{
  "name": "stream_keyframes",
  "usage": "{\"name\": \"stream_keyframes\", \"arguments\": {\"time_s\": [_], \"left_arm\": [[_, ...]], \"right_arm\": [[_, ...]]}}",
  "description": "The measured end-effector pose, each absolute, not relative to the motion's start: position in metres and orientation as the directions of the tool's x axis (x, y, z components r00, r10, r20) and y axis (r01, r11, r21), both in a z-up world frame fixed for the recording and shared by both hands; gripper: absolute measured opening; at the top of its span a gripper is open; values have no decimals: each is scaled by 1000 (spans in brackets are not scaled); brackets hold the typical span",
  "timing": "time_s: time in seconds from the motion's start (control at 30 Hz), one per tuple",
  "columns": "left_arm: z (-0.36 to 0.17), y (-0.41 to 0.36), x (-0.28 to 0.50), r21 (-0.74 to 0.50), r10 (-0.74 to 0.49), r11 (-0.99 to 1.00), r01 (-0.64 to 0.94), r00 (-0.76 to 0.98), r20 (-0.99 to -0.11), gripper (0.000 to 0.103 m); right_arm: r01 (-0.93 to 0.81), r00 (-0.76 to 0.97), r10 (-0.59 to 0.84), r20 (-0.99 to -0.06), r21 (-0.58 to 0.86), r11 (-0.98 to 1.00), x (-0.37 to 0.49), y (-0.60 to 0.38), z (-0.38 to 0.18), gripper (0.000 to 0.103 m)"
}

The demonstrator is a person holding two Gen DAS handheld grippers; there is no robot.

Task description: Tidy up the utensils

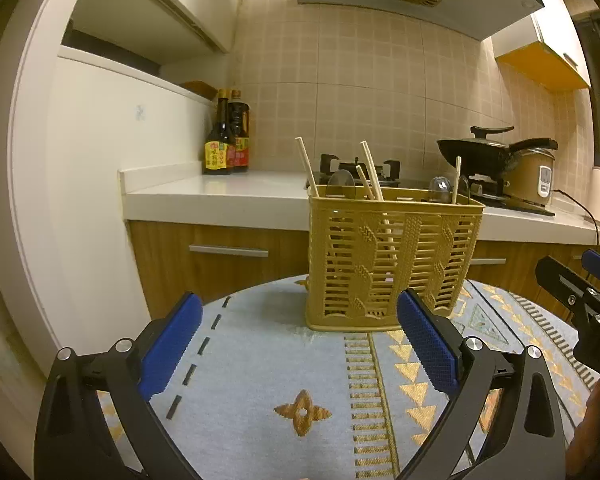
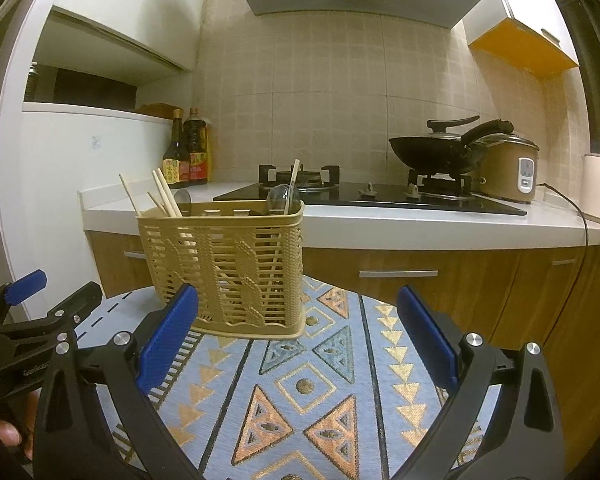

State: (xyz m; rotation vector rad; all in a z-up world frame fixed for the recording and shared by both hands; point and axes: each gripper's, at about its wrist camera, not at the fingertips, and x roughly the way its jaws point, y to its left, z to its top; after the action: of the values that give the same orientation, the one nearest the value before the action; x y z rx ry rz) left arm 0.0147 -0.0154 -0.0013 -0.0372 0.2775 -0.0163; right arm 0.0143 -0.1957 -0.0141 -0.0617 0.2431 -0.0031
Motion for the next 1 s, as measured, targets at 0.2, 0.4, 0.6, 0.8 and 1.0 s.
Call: {"name": "stream_keyframes", "arguments": {"time_s": [0.2, 0.4, 0.6, 0.8, 1.0], "left_arm": [[-1, -16, 14, -36, -23, 999, 13, 961, -275, 95], [-1, -16, 15, -34, -27, 999, 19, 961, -276, 95], [-2, -17, 15, -32, -27, 999, 18, 960, -278, 95], [-3, -16, 15, -37, -29, 999, 20, 959, -283, 95], [-3, -17, 16, -32, -28, 999, 20, 958, -284, 95]], "right_arm": [[-3, 970, -12, -243, -59, 998, 15, -196, -14, 95], [-3, 969, -12, -248, -60, 998, 15, -196, -15, 95], [0, 968, -15, -251, -61, 998, 15, -195, -15, 95], [-2, 966, -13, -257, -55, 998, 15, -195, -16, 95], [-4, 965, -12, -263, -59, 998, 17, -194, -16, 95]]}}
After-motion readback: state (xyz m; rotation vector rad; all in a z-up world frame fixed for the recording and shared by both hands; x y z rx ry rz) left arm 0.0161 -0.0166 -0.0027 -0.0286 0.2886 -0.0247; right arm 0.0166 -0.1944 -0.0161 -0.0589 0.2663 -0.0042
